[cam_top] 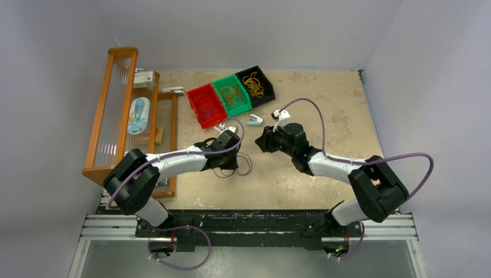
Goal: Untangle the cables
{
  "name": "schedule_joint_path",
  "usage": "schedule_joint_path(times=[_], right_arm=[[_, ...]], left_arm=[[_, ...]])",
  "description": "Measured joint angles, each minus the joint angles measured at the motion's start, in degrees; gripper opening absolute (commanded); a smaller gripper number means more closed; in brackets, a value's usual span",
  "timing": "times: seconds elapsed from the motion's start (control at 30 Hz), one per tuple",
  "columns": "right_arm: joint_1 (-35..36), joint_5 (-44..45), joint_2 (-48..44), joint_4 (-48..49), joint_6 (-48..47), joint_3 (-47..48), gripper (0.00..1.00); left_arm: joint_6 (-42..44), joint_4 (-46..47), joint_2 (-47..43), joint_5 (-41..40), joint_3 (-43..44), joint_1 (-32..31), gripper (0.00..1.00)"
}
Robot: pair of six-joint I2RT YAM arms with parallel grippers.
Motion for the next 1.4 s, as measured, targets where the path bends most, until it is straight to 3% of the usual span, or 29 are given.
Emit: schedule_joint_path(times=[0.1, 0.4, 0.67, 1.03, 1.4], right_arm=[[0.0, 0.0, 0.0, 0.24, 0.11, 0.0, 0.44], [0.0, -0.15, -0.57, 4.83, 1.77, -1.18, 0.59], [-0.07, -3.34, -1.05, 12.26, 2.82, -1.86, 0.66], [-0.15, -6.78, -0.17, 17.86, 3.48, 0.5, 0.69], [-0.15, -9.53, 7.85, 17.92, 4.5, 5.27, 0.7]], left_arm=[[0.52, -0.28, 0.52, -0.46, 0.09, 0.0, 0.0], [6.58, -7.87, -2.23, -6.51, 10.43, 0.0, 0.0], [13.27, -13.09, -6.84, -11.54, 21.46, 0.0, 0.0], [20.37, -17.42, -9.57, -15.47, 29.88, 0.0, 0.0], [25.99, -17.35, -11.04, -17.94, 33.83, 0.0, 0.0]])
